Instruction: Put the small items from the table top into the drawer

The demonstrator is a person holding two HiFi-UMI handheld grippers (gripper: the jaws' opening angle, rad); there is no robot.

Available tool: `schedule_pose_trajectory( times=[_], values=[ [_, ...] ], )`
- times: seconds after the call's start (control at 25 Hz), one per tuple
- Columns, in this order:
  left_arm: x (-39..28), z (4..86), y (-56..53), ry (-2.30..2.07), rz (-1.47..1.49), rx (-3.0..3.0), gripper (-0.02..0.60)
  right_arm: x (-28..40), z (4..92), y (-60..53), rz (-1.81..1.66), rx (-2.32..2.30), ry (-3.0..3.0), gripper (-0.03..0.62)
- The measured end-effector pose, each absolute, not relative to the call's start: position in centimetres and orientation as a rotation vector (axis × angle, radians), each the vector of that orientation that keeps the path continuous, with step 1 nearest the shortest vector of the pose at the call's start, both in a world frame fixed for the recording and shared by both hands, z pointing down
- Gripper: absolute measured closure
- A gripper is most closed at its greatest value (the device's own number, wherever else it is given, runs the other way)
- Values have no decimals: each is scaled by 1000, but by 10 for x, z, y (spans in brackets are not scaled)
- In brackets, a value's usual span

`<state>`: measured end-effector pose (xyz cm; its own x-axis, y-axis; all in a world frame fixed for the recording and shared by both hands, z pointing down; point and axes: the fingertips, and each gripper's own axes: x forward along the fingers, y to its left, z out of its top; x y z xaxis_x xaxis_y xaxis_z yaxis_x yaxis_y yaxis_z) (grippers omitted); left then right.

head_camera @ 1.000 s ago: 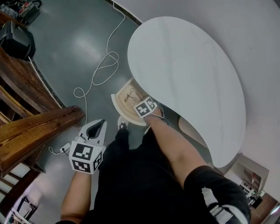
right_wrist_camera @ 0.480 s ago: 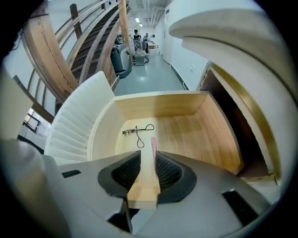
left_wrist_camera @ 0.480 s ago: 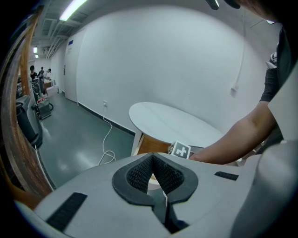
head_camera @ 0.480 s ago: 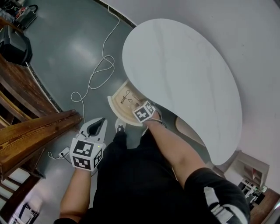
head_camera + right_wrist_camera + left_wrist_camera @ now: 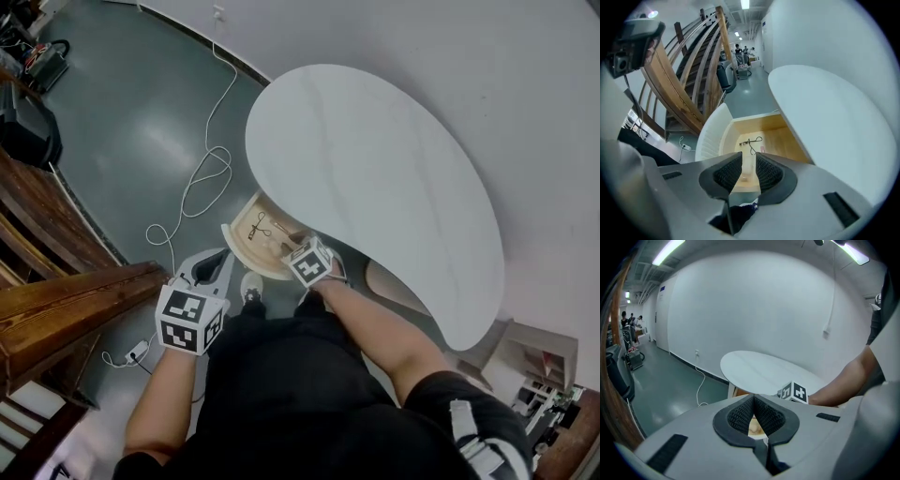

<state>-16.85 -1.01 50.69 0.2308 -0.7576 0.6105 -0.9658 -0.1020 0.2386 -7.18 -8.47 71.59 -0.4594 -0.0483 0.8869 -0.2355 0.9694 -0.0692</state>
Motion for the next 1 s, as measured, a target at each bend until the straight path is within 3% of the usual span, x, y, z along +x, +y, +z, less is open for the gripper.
schedule_pose_trajectory(
  times=[0.64, 1.0],
  values=[
    [-153, 462, -49, -1538, 462, 2114, 566, -45, 515, -104, 505, 537, -2498, 577],
    [-138, 449, -55, -1480, 466, 2211, 566, -21, 459, -112, 578, 674, -2637, 585]
  ],
)
